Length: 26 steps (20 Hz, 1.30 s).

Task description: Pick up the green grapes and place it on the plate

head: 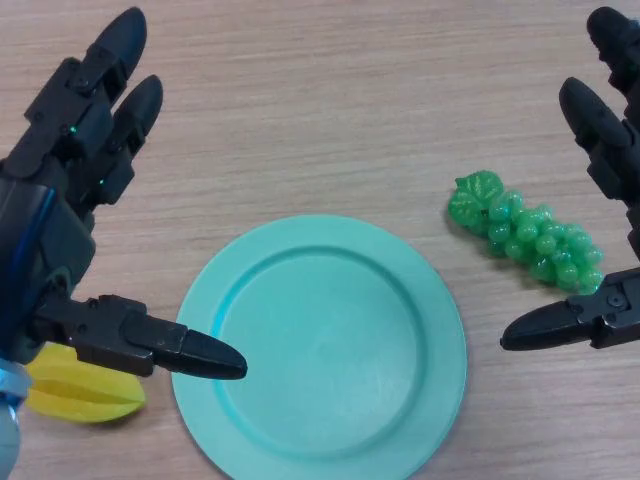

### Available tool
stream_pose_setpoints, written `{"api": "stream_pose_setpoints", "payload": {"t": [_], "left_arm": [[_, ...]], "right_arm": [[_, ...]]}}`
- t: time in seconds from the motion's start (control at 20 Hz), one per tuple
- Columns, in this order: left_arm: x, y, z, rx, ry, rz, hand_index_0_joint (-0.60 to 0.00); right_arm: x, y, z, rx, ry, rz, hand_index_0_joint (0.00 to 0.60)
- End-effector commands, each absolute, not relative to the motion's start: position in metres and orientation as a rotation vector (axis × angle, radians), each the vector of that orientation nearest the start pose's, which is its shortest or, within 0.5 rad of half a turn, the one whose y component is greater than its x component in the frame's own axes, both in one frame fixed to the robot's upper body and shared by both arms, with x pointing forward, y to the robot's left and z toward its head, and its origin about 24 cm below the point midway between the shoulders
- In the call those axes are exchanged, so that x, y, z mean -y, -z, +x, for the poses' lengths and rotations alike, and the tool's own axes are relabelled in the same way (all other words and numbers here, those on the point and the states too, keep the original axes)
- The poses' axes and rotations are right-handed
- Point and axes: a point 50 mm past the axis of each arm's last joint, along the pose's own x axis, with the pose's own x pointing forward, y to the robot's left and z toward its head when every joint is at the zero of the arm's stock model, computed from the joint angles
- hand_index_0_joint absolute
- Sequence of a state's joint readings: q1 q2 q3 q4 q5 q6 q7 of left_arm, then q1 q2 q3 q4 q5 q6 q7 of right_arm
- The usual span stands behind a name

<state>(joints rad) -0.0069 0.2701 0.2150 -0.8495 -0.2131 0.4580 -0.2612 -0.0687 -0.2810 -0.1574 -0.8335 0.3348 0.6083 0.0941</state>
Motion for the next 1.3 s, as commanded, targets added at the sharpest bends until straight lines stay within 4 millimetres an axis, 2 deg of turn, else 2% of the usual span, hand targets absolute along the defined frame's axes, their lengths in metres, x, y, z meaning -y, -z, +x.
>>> {"api": "stream_pose_setpoints", "payload": {"t": [0.05, 0.35, 0.55, 0.75, 0.8, 1.0, 1.15, 1.3], "left_arm": [[-0.183, -0.224, 0.187, 0.614, 0.189, 0.251, 0.000], [-0.185, -0.223, 0.186, 0.608, 0.185, 0.244, 0.000], [-0.190, -0.218, 0.185, 0.600, 0.178, 0.240, 0.000], [-0.189, -0.215, 0.183, 0.591, 0.166, 0.249, 0.000], [-0.188, -0.215, 0.182, 0.594, 0.167, 0.252, 0.000], [-0.190, -0.218, 0.180, 0.602, 0.159, 0.251, 0.000], [-0.193, -0.217, 0.179, 0.600, 0.150, 0.244, 0.000], [-0.195, -0.216, 0.178, 0.602, 0.132, 0.235, 0.000]], "right_arm": [[0.180, -0.224, 0.201, 0.538, -0.155, -0.139, 0.000], [0.178, -0.224, 0.202, 0.550, -0.147, -0.171, 0.000], [0.178, -0.218, 0.215, 0.539, -0.123, -0.209, 0.000], [0.185, -0.206, 0.248, 0.497, -0.060, -0.286, 0.000], [0.189, -0.200, 0.261, 0.484, -0.040, -0.312, 0.000], [0.199, -0.184, 0.292, 0.452, -0.014, -0.313, 0.000], [0.208, -0.170, 0.308, 0.447, 0.004, -0.388, 0.000], [0.218, -0.147, 0.322, 0.393, 0.030, -0.468, 0.000]]}}
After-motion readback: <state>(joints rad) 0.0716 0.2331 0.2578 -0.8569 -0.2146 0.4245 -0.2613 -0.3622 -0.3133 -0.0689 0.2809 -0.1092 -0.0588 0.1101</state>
